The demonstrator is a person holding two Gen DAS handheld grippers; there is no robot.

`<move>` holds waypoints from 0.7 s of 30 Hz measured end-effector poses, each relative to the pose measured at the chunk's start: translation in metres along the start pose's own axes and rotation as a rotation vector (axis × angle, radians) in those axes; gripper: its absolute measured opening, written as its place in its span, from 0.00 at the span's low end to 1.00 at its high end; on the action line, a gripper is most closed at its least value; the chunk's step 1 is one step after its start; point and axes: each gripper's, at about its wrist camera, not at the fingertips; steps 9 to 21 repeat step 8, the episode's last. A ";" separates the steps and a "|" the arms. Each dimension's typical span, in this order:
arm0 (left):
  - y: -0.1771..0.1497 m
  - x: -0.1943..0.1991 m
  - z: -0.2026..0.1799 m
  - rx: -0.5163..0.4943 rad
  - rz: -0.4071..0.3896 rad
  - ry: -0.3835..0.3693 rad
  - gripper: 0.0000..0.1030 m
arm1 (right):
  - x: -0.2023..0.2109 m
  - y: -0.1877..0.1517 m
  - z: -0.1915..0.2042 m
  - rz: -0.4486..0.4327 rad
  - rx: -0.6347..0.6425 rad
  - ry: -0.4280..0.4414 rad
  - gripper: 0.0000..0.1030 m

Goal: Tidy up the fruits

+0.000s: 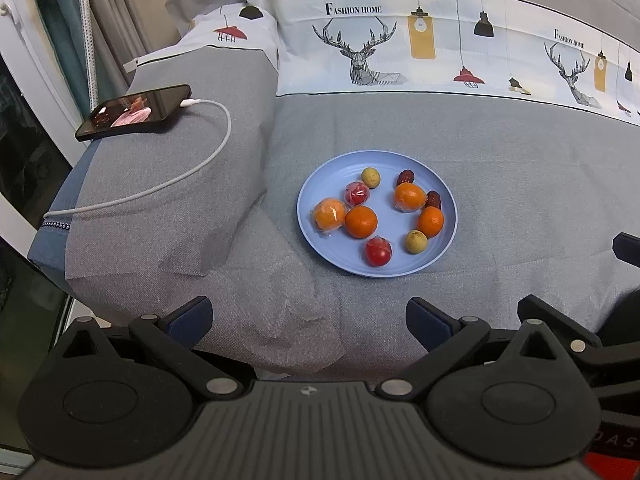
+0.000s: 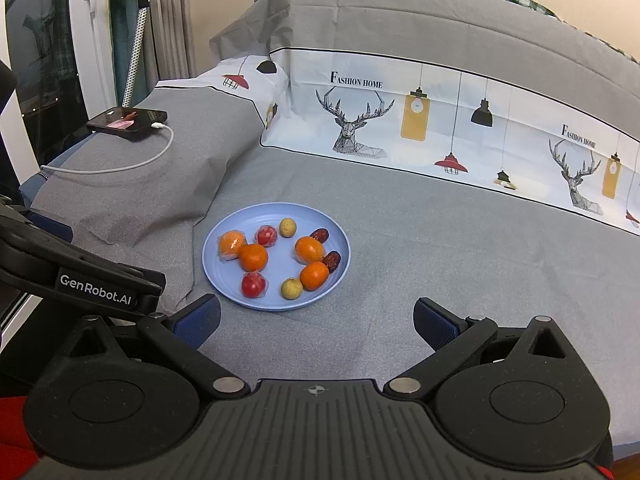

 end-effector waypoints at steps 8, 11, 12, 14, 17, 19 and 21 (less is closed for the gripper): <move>-0.001 0.002 -0.002 -0.012 -0.024 0.015 1.00 | -0.001 -0.001 0.000 -0.004 -0.002 0.002 0.99; -0.001 0.002 -0.002 -0.012 -0.024 0.015 1.00 | -0.001 -0.001 0.000 -0.004 -0.002 0.002 0.99; -0.001 0.002 -0.002 -0.012 -0.024 0.015 1.00 | -0.001 -0.001 0.000 -0.004 -0.002 0.002 0.99; -0.001 0.002 -0.002 -0.012 -0.024 0.015 1.00 | -0.001 -0.001 0.000 -0.004 -0.002 0.002 0.99; -0.001 0.002 -0.002 -0.012 -0.024 0.015 1.00 | -0.001 -0.001 0.000 -0.004 -0.002 0.002 0.99; -0.001 0.002 -0.002 -0.012 -0.024 0.015 1.00 | -0.001 -0.001 0.000 -0.004 -0.002 0.002 0.99; -0.001 0.002 -0.002 -0.012 -0.024 0.015 1.00 | -0.001 -0.001 0.000 -0.004 -0.002 0.002 0.99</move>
Point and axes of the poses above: each gripper's, at about its wrist camera, not at the fingertips, and x roughly against the way its jaws point, z to its left, y to its top, and after that the axes turned 11 degrees about x, right-handed
